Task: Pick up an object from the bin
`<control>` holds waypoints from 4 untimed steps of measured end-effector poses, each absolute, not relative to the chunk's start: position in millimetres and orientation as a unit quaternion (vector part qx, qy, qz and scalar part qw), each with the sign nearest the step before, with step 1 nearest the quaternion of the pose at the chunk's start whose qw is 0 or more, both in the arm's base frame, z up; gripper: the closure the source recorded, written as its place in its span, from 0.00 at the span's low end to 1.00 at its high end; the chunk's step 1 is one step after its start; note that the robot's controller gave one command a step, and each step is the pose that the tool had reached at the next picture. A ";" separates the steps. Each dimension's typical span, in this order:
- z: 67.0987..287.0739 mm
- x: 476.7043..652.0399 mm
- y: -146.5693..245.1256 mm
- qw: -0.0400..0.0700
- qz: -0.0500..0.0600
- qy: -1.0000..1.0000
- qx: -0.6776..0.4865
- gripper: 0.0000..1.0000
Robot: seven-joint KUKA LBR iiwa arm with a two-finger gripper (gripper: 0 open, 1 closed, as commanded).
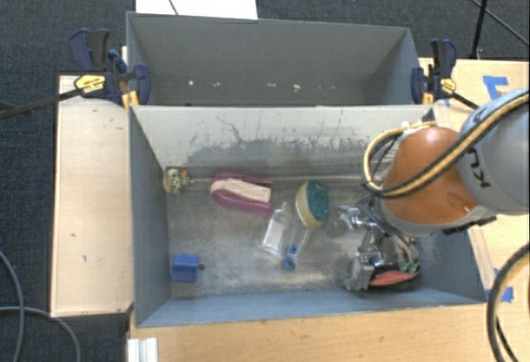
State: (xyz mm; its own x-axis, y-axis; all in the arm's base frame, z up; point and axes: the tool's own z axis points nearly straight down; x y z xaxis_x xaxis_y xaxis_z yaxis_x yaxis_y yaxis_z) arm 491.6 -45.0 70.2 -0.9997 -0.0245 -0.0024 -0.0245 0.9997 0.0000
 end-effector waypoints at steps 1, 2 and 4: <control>70.2 491.6 -45.0 0.001 0.000 1.000 -0.013 1.00; 70.2 491.6 -45.0 0.001 0.000 1.000 -0.013 0.00; 70.2 491.6 -45.0 0.001 0.000 1.000 -0.013 0.00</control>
Offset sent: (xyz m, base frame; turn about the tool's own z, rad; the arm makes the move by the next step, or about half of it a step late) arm 0.0000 0.0000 0.0000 0.0000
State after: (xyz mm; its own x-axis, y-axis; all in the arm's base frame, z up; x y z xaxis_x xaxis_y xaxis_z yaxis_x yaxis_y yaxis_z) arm 491.6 -45.0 70.2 -0.9996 -0.0266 -0.0023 -0.0266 0.9996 -0.0001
